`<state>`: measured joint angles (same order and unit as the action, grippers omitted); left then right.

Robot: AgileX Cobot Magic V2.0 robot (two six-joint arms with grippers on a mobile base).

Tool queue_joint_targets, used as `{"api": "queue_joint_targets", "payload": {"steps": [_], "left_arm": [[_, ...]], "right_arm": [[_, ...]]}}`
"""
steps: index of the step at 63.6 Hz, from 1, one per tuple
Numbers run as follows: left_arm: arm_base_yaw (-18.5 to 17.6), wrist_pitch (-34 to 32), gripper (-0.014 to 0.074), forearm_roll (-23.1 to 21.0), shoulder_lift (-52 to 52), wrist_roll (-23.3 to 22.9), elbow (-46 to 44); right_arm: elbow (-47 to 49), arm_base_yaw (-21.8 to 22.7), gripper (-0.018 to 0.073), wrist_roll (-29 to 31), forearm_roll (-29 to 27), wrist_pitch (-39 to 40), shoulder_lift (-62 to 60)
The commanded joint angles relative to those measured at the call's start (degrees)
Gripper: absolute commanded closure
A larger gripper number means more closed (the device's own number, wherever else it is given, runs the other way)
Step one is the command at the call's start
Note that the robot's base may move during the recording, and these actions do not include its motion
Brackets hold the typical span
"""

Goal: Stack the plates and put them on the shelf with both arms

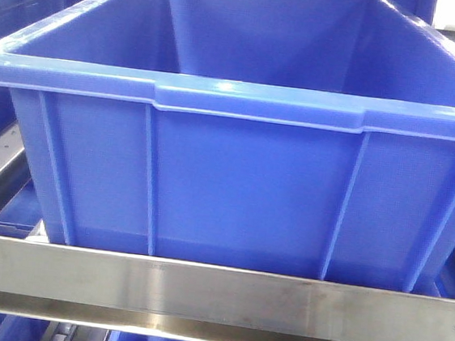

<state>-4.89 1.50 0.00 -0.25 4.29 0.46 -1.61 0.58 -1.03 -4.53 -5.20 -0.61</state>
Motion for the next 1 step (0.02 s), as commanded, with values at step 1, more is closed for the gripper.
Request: {"api": "queue_joint_targets", "payload": {"steps": [1], "left_arm": [[-0.27, -4.87, 0.0516, -0.4, -1.33, -0.55, 0.21]], "right_arm": [[-0.07, -0.11, 0.0503, 0.09, 0.46, 5.2, -1.09]]}}
